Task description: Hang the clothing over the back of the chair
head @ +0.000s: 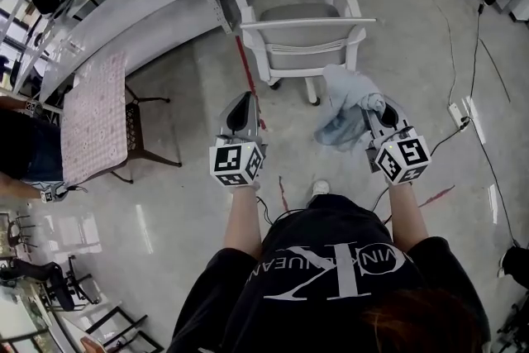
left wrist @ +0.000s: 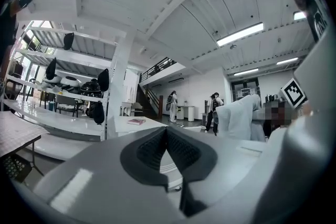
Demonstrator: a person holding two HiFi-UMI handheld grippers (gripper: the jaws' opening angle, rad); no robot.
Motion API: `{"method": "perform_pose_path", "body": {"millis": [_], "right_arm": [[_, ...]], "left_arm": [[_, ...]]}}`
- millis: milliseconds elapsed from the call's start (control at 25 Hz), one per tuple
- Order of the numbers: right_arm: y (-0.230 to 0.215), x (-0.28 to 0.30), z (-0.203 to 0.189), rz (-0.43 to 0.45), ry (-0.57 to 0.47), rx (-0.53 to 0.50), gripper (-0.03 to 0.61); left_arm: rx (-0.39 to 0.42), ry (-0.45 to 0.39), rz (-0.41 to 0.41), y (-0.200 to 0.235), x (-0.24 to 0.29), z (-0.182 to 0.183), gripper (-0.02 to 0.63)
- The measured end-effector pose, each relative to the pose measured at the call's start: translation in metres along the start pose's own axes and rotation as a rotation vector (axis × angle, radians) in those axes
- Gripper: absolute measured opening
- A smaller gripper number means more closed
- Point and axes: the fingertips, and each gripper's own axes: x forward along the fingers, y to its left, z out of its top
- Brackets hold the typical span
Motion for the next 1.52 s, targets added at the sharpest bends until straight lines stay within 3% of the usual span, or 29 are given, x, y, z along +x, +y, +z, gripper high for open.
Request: {"method": "perform_pose_path", "body": {"millis": [560,960,1520], "right_arm": [[-0.036,0.042,0.014,0.068,0.001,-0.029,0.041],[-0.032,0.054,0.013,0.116,0.001,-0.042,0.041],[-0.047,0.116,0.048,0.151,-0.032,-0.039,0.041]], "left_arm": [[0.02,-0.005,0.009,-0.004,0.056,0.006,0.011],[0.033,0.007,-0.008,-0.01,0.065,-0.001,0.011],[0.017,0.006,-0.016,0.007,0.113,0.006,0.011]]}}
